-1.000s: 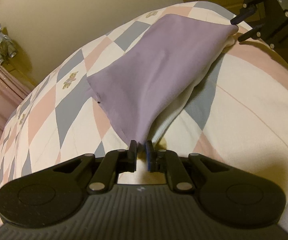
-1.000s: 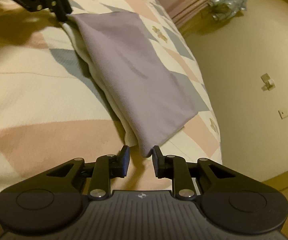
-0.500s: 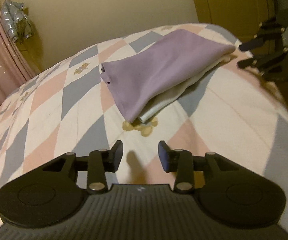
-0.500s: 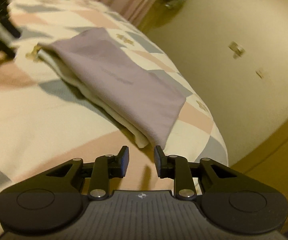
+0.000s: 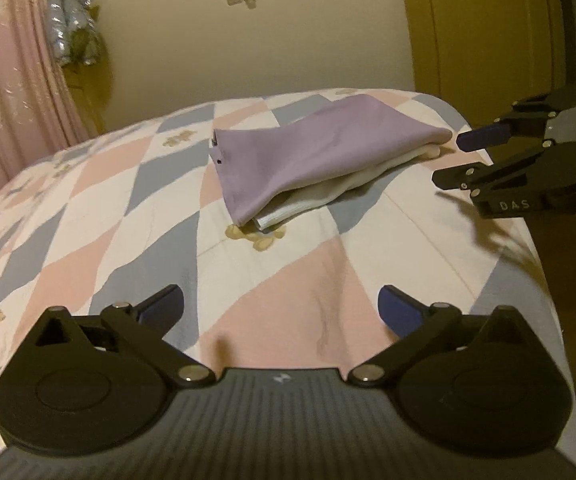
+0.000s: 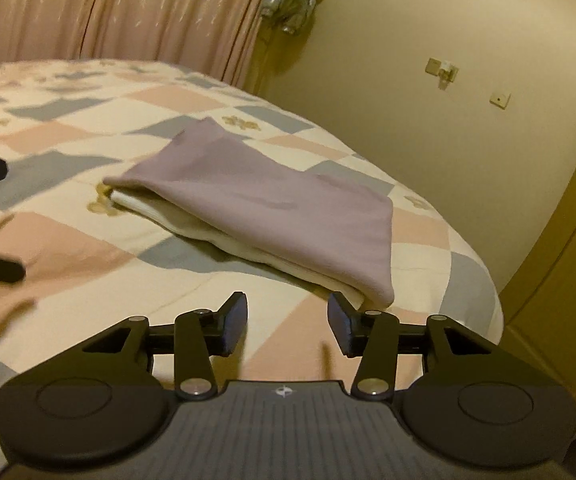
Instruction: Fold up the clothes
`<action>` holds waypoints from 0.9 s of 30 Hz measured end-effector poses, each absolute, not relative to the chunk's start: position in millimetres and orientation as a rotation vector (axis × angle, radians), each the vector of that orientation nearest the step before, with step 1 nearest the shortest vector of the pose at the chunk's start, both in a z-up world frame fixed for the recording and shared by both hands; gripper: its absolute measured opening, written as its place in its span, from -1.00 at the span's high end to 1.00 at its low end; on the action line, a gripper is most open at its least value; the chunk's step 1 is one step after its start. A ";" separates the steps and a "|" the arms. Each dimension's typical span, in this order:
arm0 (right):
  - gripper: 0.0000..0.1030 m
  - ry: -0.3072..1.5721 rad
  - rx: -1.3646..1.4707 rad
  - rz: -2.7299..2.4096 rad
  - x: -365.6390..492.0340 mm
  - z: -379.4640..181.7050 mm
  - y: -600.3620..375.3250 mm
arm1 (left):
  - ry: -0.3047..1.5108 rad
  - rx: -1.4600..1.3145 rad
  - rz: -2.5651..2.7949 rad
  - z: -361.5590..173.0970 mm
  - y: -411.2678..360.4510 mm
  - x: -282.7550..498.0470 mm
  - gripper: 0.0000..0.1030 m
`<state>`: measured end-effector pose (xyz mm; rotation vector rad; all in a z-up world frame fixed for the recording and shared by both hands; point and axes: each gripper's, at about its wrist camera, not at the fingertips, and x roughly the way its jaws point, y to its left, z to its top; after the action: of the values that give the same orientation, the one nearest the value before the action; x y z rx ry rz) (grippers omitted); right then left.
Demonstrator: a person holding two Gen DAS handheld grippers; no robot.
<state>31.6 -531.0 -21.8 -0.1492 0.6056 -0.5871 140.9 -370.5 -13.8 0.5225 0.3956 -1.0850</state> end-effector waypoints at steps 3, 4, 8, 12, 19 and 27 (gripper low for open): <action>-0.33 0.575 -0.119 -0.581 23.4 -17.0 -525.4 | 0.411 0.505 -1.048 -10.1 -369.9 131.7 -0.98; -0.40 0.568 -0.109 -0.581 20.6 -15.2 -523.8 | 0.419 0.504 -1.036 -7.8 -371.1 129.2 -0.98; -0.48 0.569 -0.060 -0.582 11.2 -7.8 -524.0 | 0.430 0.500 -0.981 3.5 -376.4 120.1 -0.99; -0.71 0.576 -0.011 -0.596 1.1 -4.6 -530.6 | 0.475 0.444 -0.944 11.9 -383.4 119.1 -0.99; -0.76 0.604 0.098 -0.624 -10.7 -9.9 -550.0 | 0.589 0.388 -0.904 3.0 -402.6 122.8 -0.99; -0.84 0.603 0.164 -0.610 -10.6 -10.8 -557.9 | 0.635 0.335 -0.883 -5.4 -415.9 131.2 -0.99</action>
<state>-10.6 -557.9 -10.8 0.1639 0.6031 -0.6099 131.2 -415.9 -5.4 0.3350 0.6354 -0.8831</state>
